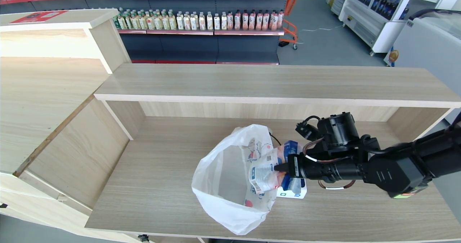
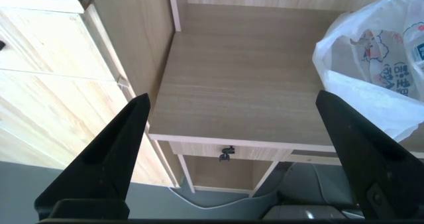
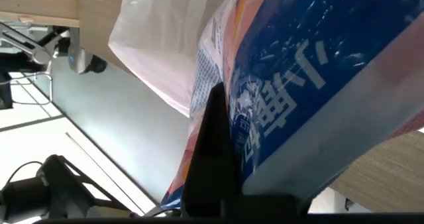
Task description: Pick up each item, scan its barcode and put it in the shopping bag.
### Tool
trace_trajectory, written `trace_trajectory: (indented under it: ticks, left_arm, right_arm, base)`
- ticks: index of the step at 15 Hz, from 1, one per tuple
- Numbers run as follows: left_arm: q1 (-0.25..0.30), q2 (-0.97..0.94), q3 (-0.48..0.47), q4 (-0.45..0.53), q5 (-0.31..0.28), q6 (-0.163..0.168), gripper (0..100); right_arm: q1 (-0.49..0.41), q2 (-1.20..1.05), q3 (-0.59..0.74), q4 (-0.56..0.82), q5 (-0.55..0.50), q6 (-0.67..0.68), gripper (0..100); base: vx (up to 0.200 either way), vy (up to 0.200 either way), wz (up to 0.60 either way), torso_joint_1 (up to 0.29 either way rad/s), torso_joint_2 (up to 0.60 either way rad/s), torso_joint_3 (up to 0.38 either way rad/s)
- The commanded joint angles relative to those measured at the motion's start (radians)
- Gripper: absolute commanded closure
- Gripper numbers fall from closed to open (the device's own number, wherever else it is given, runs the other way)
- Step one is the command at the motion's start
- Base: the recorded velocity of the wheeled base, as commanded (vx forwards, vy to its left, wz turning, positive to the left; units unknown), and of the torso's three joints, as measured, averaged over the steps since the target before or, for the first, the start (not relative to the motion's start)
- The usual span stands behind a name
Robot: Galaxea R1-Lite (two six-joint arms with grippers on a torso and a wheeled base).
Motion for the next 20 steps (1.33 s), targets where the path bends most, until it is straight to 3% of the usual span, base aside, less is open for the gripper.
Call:
trace_trajectory:
  ticks: [1, 3, 4, 10, 16, 18, 19, 20]
  left_arm:
    - [0.001, 0.000, 0.000, 0.000, 0.000, 0.000, 0]
    - [0.001, 0.000, 0.000, 0.000, 0.000, 0.000, 0]
    - [0.001, 0.000, 0.000, 0.000, 0.000, 0.000, 0]
    - [0.001, 0.000, 0.000, 0.000, 0.000, 0.000, 0]
    - [0.001, 0.000, 0.000, 0.000, 0.000, 0.000, 0]
    - [0.001, 0.000, 0.000, 0.000, 0.000, 0.000, 0]
    - [0.001, 0.000, 0.000, 0.000, 0.000, 0.000, 0]
    - [0.001, 0.000, 0.000, 0.000, 0.000, 0.000, 0]
  right_arm:
    - [0.038, 0.104, -0.081, 0.000, -0.001, -0.016, 100]
    - [0.072, 0.133, -0.113, 0.000, -0.002, -0.030, 100]
    - [0.087, 0.143, -0.123, 0.000, -0.002, -0.030, 0]
    - [0.079, 0.123, -0.202, 0.000, -0.001, -0.005, 0]
    - [-0.137, -0.092, -0.111, 0.004, -0.004, 0.016, 0]
    - [-0.212, -0.204, -0.077, 0.020, -0.036, -0.050, 0]
    - [-0.309, -0.333, -0.013, 0.034, -0.130, -0.272, 0]
    - [-0.373, -0.423, 0.042, 0.037, -0.174, -0.358, 0]
  base:
    - [0.000, 0.000, 0.00, 0.000, 0.00, 0.000]
    - [0.000, 0.000, 0.00, 0.000, 0.00, 0.000]
    - [0.000, 0.000, 0.00, 0.000, 0.00, 0.000]
    - [0.000, 0.000, 0.00, 0.000, 0.00, 0.000]
    - [0.000, 0.000, 0.00, 0.000, 0.00, 0.000]
    - [0.000, 0.000, 0.00, 0.000, 0.00, 0.000]
    - [0.000, 0.000, 0.00, 0.000, 0.00, 0.000]
    - [0.000, 0.000, 0.00, 0.000, 0.00, 0.000]
